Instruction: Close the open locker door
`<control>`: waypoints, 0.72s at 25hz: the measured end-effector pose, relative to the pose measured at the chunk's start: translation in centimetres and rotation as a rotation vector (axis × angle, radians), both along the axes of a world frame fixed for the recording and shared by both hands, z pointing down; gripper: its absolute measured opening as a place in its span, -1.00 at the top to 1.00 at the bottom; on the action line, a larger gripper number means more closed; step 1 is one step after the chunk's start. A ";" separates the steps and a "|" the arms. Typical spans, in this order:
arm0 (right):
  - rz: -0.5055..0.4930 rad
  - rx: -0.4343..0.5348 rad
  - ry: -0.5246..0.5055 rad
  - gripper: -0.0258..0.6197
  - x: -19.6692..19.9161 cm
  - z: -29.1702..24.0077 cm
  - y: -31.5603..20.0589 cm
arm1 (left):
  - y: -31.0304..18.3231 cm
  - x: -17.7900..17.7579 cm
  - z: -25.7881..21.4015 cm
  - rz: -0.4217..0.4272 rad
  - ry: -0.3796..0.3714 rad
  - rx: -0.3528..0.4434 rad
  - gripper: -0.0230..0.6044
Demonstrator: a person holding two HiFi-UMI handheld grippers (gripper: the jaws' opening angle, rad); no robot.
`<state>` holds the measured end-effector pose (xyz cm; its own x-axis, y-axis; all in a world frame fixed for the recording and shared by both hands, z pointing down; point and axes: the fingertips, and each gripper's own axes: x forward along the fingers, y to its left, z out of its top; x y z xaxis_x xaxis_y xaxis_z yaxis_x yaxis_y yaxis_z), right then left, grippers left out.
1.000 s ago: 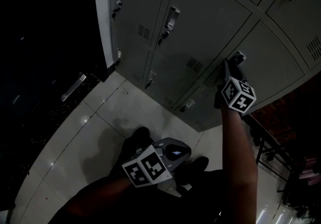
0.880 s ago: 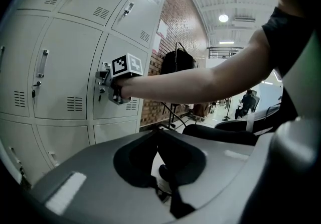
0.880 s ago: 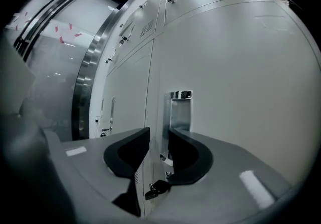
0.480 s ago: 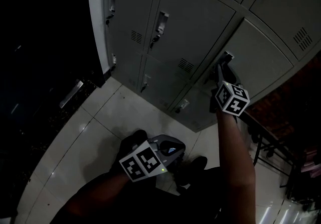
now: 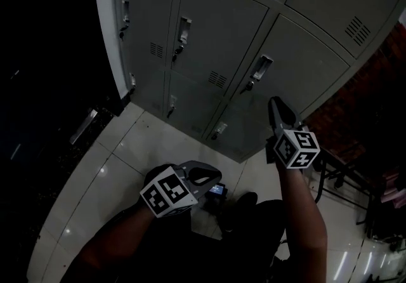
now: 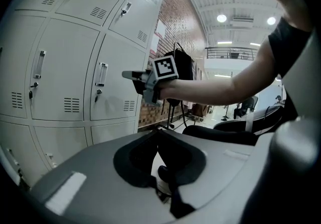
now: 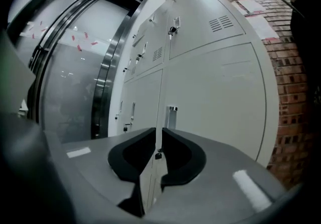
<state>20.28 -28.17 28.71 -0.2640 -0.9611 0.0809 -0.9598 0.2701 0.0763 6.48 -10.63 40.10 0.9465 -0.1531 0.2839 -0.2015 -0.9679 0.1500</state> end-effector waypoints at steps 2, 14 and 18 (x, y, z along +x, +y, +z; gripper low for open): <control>-0.031 -0.005 -0.002 0.83 0.0 0.3 2.5 | 0.1 0.1 0.0 0.002 -0.001 -0.002 0.89; -0.124 -0.076 -0.021 0.90 0.3 3.4 15.5 | 0.3 0.3 0.1 0.013 -0.023 0.008 0.89; -0.128 -0.111 -0.107 0.90 0.8 5.1 18.7 | 0.4 0.7 0.0 0.023 -0.021 0.011 0.89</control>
